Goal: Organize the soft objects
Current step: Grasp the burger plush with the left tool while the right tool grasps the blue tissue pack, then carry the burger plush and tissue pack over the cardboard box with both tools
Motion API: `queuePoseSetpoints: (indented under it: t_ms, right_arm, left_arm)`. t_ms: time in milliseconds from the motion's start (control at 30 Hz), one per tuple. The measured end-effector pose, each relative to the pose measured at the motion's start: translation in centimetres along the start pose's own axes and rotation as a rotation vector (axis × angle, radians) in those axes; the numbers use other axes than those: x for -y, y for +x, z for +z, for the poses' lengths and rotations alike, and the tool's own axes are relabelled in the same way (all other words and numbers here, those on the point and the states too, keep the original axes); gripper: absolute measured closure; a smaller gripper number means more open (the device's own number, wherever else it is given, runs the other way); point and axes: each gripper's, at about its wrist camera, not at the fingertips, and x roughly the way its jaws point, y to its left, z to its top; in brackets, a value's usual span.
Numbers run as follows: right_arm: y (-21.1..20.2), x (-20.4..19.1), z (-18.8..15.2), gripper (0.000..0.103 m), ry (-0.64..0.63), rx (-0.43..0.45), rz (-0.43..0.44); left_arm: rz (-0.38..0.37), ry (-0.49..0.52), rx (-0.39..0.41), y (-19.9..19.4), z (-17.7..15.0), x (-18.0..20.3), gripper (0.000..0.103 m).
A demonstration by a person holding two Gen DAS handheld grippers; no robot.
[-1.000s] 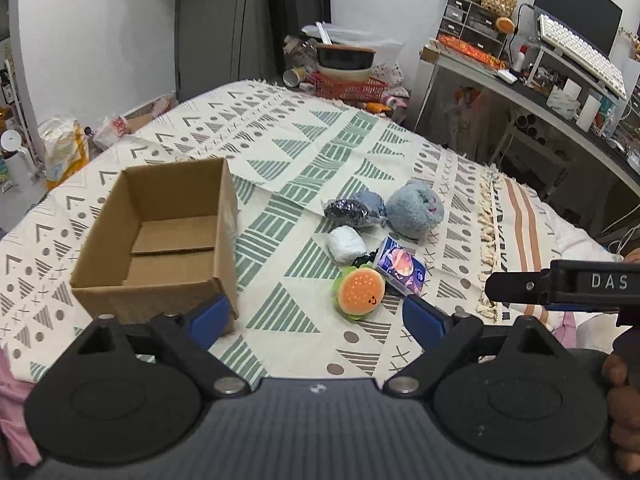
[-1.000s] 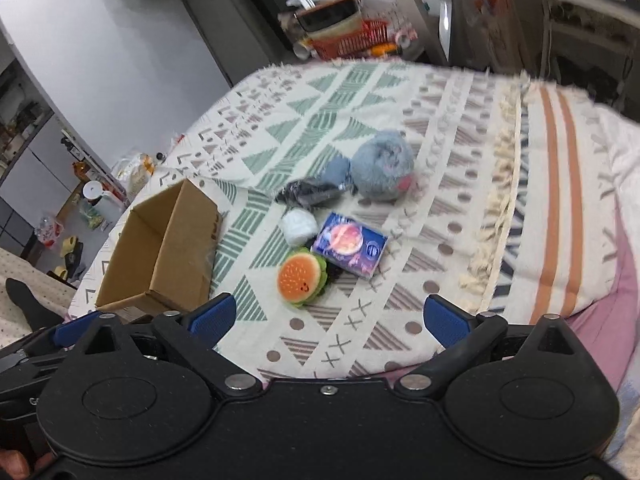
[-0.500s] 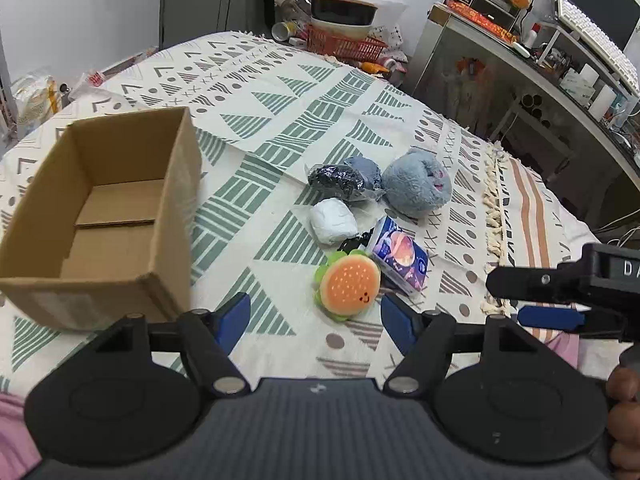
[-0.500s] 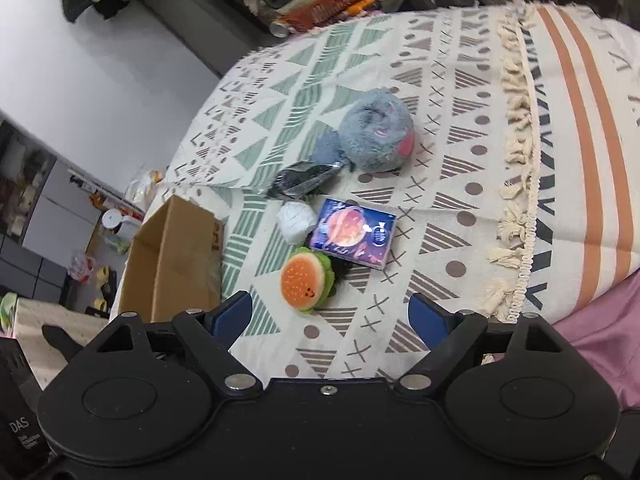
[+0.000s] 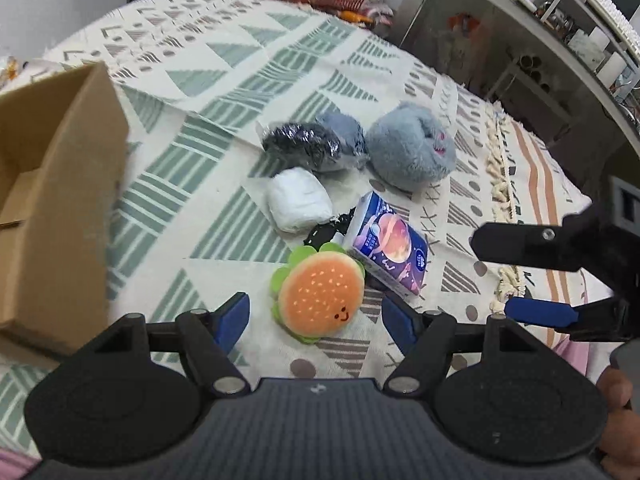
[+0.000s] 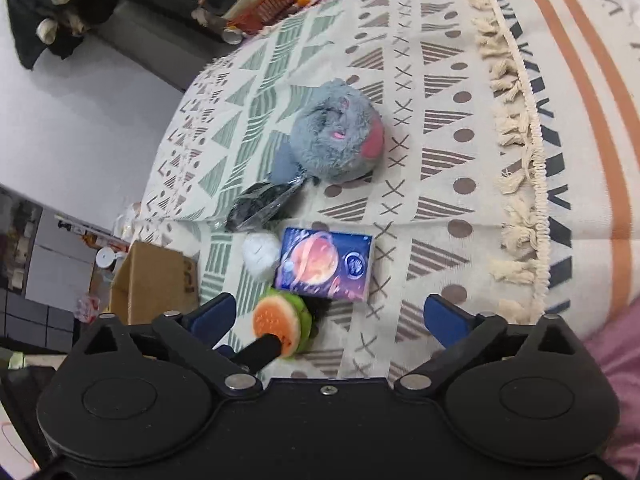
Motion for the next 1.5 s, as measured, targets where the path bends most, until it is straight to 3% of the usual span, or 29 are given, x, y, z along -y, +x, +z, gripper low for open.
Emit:
queuePoseSetpoints:
  t_ms: [233, 500, 600, 733, 767, 800, 867, 1033, 1500]
  right_arm:
    - [3.7, 0.7, 1.2, 0.000, 0.028, -0.063, 0.026]
    - [6.7, 0.1, 2.1, 0.000, 0.027, -0.064, -0.009]
    - [7.6, -0.8, 2.1, 0.000, -0.006, -0.052, -0.036]
    - [8.6, -2.4, 1.5, 0.000, -0.070, -0.052, -0.104]
    - [8.6, -2.9, 1.3, 0.006, -0.103, -0.052, -0.128]
    - [8.6, -3.4, 1.0, 0.018, -0.138, -0.052, -0.153]
    - [8.5, -3.9, 0.6, 0.026, -0.175, -0.059, -0.175]
    - [6.5, -3.6, 0.3, 0.027, -0.159, -0.030, -0.170]
    - [0.2, -5.2, -1.5, 0.027, -0.147, 0.080, -0.145]
  left_arm:
    - [0.006, -0.054, -0.059, 3.5, 0.5, -0.9, 0.028]
    - [0.019, -0.057, -0.036, 4.3, 0.8, -0.6, 0.028]
    - [0.028, -0.062, -0.023, 4.1, 0.6, -0.7, 0.033]
    - [0.044, -0.077, -0.011, 3.7, 0.5, -1.2, 0.053]
    - [0.035, -0.083, -0.007, 3.5, 0.4, -1.5, 0.054]
    - [0.024, -0.089, -0.005, 3.4, 0.3, -1.7, 0.055]
    - [0.015, -0.098, -0.005, 3.0, 0.1, -2.2, 0.056]
    - [0.009, -0.122, -0.005, 1.9, 0.1, -2.5, 0.057]
    - [-0.028, -0.123, 0.129, -5.1, -0.1, -3.0, 0.057]
